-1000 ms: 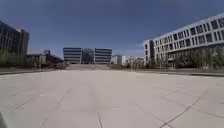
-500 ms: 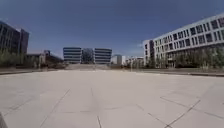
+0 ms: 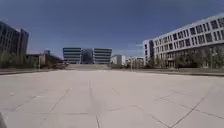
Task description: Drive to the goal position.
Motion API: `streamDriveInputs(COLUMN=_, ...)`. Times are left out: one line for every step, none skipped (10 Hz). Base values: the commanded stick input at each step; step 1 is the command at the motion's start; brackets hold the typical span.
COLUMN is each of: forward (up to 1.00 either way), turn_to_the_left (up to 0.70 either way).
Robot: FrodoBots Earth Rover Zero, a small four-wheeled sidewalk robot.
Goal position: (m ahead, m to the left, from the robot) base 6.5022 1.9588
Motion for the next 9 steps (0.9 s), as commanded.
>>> streamDriveInputs(forward=0.09, turn_to_the_left=-0.05)
streamDriveInputs(forward=0.09, turn_to_the_left=-0.05)
streamDriveInputs(forward=0.09, turn_to_the_left=-0.05)
streamDriveInputs(forward=0.09, turn_to_the_left=-0.05)
streamDriveInputs(forward=0.09, turn_to_the_left=-0.05)
streamDriveInputs(forward=0.09, turn_to_the_left=-0.05)
streamDriveInputs(forward=0.09, turn_to_the_left=-0.05)
streamDriveInputs(forward=0.09, turn_to_the_left=-0.05)
streamDriveInputs(forward=0.09, turn_to_the_left=-0.05)
